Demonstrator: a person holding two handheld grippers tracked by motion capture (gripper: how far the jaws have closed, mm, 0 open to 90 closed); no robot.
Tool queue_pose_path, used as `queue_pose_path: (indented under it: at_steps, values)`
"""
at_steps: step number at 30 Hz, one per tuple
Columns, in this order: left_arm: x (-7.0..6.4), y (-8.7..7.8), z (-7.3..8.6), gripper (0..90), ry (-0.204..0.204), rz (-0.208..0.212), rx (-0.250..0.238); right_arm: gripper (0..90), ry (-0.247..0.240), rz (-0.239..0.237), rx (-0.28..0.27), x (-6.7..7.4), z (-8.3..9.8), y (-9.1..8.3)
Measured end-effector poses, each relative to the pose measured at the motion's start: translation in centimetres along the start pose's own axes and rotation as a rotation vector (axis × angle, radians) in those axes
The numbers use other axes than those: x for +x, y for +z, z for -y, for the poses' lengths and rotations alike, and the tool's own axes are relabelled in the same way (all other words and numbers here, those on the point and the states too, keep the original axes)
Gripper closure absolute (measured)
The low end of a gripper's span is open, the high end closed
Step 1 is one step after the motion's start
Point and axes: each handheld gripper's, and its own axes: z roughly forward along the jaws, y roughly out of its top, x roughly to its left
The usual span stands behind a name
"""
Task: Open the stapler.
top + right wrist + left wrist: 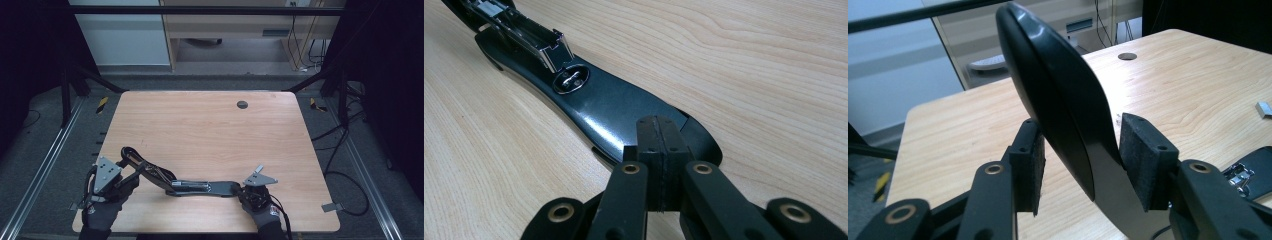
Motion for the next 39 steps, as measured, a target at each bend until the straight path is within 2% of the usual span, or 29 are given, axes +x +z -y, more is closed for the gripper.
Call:
queue_pose_path:
  at_steps: [7,11,17,28,31,33,34,39]
  values:
    - [0.2,-0.1,0.3,52.4,-0.010,-0.004,-0.002,90.0,-0.005,0.001,0.000,0.0,0.0,0.0]
    - [0.8,-0.2,0.8,51.6,-0.033,-0.008,0.003,90.0,-0.010,0.001,-0.001,0.0,0.0,0.0]
    - [1.1,-0.3,1.3,49.6,-0.044,-0.026,0.009,90.0,-0.007,0.000,-0.001,0.0,0.0,0.0]
    - [1.2,-0.3,1.6,46.6,-0.023,-0.050,0.015,90.0,-0.008,-0.003,0.001,0.0,0.0,0.0]
    - [1.1,-0.3,1.5,45.0,-0.009,-0.060,0.016,90.0,-0.013,-0.007,0.001,-0.1,0.0,0.0]
    - [0.9,-0.3,1.5,42.6,0.011,-0.085,0.014,90.0,-0.013,-0.009,0.001,-0.1,0.0,0.0]
    - [0.9,-0.5,1.4,39.5,0.010,-0.085,0.010,89.0,-0.009,-0.011,0.003,0.0,0.0,0.0]
    - [1.2,-1.1,1.5,37.9,0.002,-0.087,0.005,88.1,-0.012,-0.014,0.002,0.0,0.0,0.0]
